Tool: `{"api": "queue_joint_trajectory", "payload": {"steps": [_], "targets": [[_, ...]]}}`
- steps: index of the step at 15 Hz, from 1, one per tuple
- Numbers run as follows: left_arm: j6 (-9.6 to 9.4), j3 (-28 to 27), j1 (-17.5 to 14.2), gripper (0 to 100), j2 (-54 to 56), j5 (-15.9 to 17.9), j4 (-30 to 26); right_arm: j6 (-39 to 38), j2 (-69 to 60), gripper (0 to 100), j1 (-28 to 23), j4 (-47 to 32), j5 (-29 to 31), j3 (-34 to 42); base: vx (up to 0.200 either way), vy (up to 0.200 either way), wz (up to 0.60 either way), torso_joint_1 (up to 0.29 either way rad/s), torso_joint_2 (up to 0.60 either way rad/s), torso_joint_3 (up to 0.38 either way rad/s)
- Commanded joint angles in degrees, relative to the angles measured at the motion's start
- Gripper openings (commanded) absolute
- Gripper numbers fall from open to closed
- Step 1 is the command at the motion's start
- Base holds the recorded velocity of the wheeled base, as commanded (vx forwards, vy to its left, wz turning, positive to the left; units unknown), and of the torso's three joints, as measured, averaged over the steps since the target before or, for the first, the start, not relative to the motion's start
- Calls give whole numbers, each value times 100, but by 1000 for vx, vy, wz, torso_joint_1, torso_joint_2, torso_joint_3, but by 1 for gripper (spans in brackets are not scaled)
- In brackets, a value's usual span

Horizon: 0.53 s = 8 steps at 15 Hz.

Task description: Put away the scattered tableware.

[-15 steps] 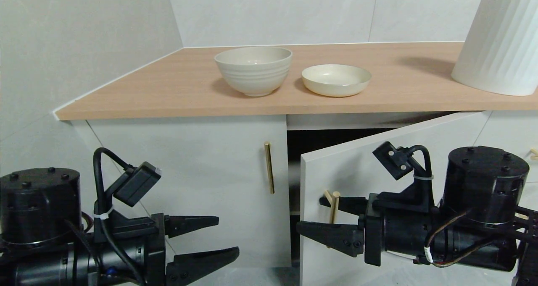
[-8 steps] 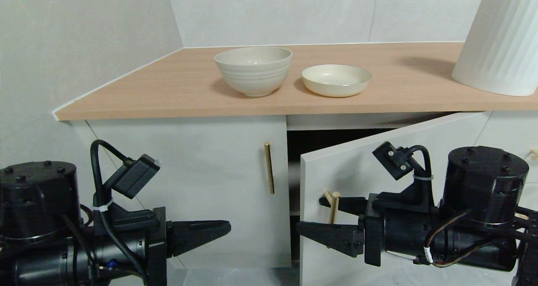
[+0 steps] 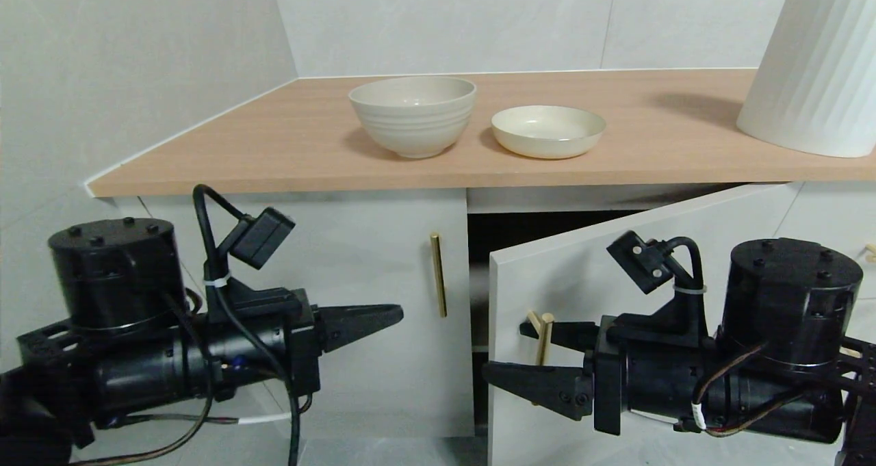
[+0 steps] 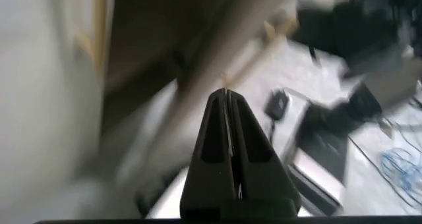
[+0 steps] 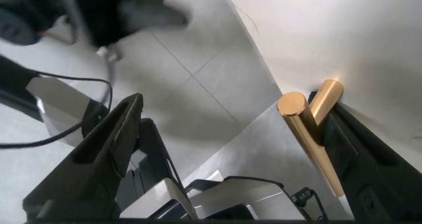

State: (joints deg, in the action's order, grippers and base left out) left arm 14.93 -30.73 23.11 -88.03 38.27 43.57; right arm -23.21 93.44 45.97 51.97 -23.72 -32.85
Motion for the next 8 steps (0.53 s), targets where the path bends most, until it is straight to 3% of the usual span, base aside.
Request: {"api": "queue_joint_trajectory", "payload": {"steps": [1,5,8], "targets": [[159,-451,106,0,-1102,-12,758,1,-54,100,0,15,8,7,0,0,0,0,0,0],[203,-812,510,0,-1981,-47,873,-8,-72,100,0,6,8,16,0,0,0,0,0,0],[686,-803,1020,0,-2816,-847,2252,1,-107,100,0,6,8,33,0,0,0,0,0,0]]}}
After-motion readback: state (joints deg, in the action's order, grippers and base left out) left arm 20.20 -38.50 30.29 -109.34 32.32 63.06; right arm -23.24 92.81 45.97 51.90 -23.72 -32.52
